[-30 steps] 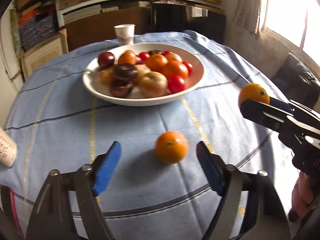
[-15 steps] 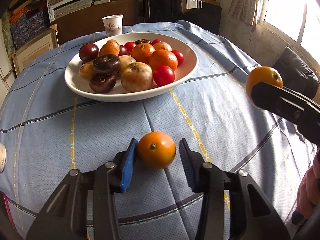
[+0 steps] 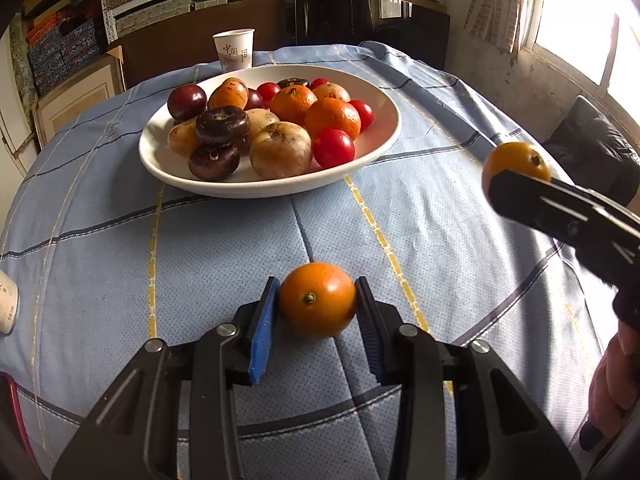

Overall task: Organize fruits
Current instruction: 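Carry both oranges onto the white plate and open both grippers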

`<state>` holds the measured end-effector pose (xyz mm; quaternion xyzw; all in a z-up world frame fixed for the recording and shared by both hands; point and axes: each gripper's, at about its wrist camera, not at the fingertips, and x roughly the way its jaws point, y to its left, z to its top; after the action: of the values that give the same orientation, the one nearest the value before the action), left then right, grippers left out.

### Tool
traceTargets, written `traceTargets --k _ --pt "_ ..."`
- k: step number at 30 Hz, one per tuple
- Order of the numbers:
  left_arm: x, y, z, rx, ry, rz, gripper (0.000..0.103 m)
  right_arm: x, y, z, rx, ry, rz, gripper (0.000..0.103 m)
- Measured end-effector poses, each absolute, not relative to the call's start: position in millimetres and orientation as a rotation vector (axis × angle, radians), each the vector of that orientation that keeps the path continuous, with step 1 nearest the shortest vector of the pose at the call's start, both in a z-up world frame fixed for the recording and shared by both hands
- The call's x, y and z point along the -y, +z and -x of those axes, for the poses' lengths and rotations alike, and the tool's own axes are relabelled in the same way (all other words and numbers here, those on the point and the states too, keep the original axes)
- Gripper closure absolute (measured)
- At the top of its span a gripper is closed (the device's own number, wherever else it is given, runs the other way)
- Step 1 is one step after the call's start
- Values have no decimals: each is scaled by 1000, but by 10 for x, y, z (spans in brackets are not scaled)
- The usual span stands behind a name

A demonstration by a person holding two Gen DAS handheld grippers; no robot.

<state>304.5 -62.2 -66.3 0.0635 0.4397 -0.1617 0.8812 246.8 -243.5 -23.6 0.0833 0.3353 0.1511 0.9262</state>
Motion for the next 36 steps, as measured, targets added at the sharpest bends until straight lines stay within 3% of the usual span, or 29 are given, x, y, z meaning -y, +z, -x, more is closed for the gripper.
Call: traceTargets --k 20,36 --pt "129 -330 -2534 -830 -267 12 66 2032 -350 -2294 -751 448 -84 65" --pt "110 433 -3719 -719 -246 34 66 2171 383 -3205 -612 377 -136 65"
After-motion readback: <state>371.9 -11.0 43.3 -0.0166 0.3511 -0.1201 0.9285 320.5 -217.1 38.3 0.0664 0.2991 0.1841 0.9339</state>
